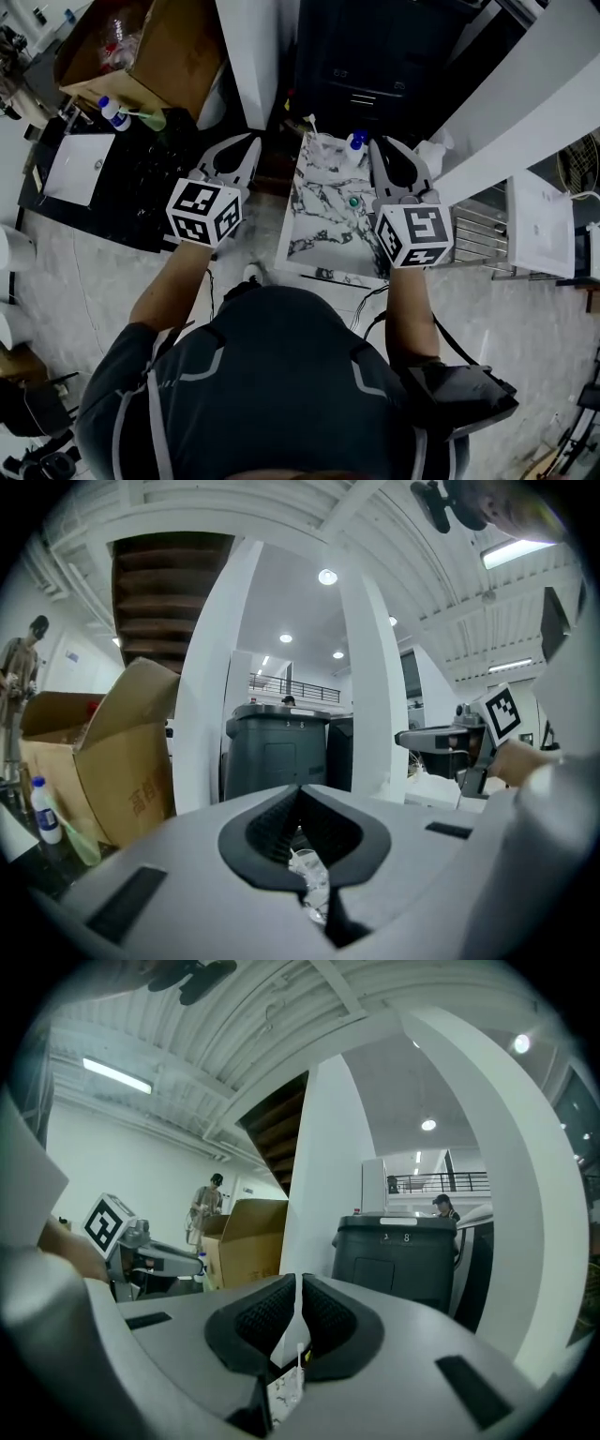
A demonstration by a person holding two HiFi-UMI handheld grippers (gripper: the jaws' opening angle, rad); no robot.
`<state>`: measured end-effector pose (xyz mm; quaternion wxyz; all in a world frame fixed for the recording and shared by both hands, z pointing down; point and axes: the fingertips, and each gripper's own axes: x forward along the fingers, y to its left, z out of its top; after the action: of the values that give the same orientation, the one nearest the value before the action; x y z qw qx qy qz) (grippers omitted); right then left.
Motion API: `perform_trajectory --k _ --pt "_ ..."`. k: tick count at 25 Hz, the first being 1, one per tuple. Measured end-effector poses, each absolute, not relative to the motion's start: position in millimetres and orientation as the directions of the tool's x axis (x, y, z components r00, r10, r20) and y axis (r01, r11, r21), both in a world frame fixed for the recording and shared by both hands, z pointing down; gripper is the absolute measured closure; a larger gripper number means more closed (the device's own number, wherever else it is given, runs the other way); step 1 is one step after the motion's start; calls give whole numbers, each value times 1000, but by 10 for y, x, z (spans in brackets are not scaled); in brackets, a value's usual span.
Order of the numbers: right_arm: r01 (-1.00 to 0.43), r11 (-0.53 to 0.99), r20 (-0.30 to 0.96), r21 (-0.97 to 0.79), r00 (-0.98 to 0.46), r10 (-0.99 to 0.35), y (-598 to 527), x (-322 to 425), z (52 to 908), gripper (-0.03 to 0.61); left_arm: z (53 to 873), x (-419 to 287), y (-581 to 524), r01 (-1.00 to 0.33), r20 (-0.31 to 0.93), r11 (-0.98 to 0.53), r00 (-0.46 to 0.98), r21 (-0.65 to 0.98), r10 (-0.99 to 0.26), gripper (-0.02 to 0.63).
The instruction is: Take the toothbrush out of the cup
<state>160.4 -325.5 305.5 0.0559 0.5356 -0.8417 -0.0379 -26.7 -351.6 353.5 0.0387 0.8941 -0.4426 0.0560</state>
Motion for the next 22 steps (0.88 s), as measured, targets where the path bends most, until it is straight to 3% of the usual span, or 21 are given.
perform_trajectory --k 5,8,22 --pt "-911 396 87 114 -388 -917 -3507 1438 3370 543 3780 -401 -3793 -774 163 -632 627 25 -762 603" --pt "-920 380 119 99 -369 -922 -3656 1388 3598 502 3924 -471 -3947 -773 171 -633 628 30 -759 603" --pt "-955 294 249 50 -273 -929 -4345 1122 4709 480 4817 -580 -4386 -718 289 -676 690 163 -663 601"
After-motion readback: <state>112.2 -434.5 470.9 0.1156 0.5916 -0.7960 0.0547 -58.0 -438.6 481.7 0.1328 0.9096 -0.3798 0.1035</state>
